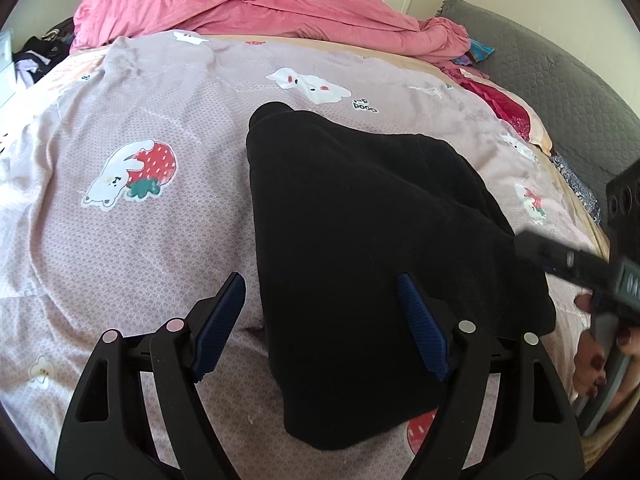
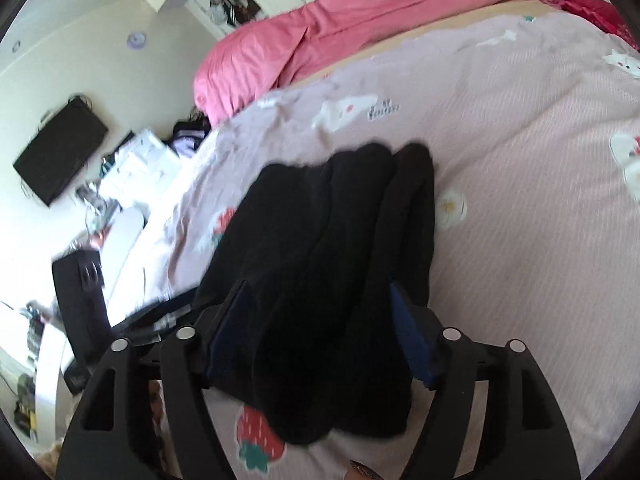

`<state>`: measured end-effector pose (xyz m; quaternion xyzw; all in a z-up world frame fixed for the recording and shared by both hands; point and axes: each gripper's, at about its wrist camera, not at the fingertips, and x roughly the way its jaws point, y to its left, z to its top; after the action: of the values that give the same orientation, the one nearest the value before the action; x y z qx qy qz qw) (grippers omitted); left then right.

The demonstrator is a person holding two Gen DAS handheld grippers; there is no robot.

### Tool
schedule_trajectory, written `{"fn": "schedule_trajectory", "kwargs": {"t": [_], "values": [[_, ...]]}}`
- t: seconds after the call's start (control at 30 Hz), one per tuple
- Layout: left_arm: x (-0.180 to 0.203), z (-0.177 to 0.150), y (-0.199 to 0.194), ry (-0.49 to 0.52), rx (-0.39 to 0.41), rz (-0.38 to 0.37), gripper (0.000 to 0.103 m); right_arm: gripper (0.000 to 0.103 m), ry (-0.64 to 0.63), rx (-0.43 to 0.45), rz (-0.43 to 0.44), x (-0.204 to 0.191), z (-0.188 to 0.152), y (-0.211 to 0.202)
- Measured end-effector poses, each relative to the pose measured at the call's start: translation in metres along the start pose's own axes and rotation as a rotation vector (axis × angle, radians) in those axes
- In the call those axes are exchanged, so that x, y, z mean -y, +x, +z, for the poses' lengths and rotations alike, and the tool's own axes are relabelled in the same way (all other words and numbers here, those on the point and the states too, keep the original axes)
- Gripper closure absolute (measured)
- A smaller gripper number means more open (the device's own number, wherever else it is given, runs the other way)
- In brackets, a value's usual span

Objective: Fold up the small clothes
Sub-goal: 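Withdraw both grippers from the folded black sweatshirt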

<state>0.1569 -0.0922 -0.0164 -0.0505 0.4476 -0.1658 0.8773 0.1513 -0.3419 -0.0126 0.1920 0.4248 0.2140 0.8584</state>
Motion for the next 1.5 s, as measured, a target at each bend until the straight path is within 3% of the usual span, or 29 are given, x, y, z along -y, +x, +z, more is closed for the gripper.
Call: {"fn": "schedule_trajectory", "kwargs": {"t": [0.07,0.1,0.13,0.3,0.37,0.4,0.43,0.8,1.1,1.23,1.37,1.43,1.5], "values": [[0.001,-0.003,-0.003,0.002,0.002,0.001,0.032,0.030,-0.009,-0.013,-0.035,-0.003,-0.007,0.000],[0.002,-0.004,-0.005,0.002,0.004,0.002,0.032,0.050,-0.014,-0.011,-0.056,-0.004,-0.013,0.000],[0.002,-0.006,-0.007,0.002,0.005,-0.002,0.032,0.077,-0.018,-0.002,-0.057,-0.004,-0.016,-0.001],[0.006,-0.013,-0.017,0.016,0.016,-0.001,0.032,0.079,-0.069,0.033,-0.141,-0.014,-0.032,-0.011],[0.006,-0.017,-0.017,0.010,0.004,-0.009,0.032,0.076,-0.062,0.032,-0.158,-0.009,-0.036,-0.008],[0.005,-0.018,-0.016,0.006,0.000,-0.013,0.032,0.064,-0.060,0.031,-0.189,-0.006,-0.038,-0.006],[0.005,-0.019,-0.016,0.005,-0.004,-0.013,0.032,0.059,-0.062,0.030,-0.213,-0.005,-0.041,-0.004],[0.007,-0.028,-0.021,-0.005,-0.008,0.001,0.032,0.043,-0.090,0.088,-0.284,-0.018,-0.051,-0.021],[0.008,-0.031,-0.035,-0.011,0.017,0.015,0.032,0.019,-0.109,0.164,-0.315,-0.026,-0.059,-0.051],[0.009,-0.032,-0.047,-0.008,0.042,0.023,0.022,0.008,-0.122,0.221,-0.310,-0.032,-0.063,-0.071],[0.008,-0.034,-0.061,-0.010,0.072,0.026,0.018,0.005,-0.163,0.273,-0.311,-0.044,-0.069,-0.088],[0.008,-0.035,-0.068,-0.009,0.082,0.024,0.009,0.005,-0.184,0.298,-0.311,-0.051,-0.072,-0.096],[0.009,-0.037,-0.077,-0.010,0.098,0.024,0.009,0.005,-0.201,0.323,-0.309,-0.057,-0.075,-0.103]]}}
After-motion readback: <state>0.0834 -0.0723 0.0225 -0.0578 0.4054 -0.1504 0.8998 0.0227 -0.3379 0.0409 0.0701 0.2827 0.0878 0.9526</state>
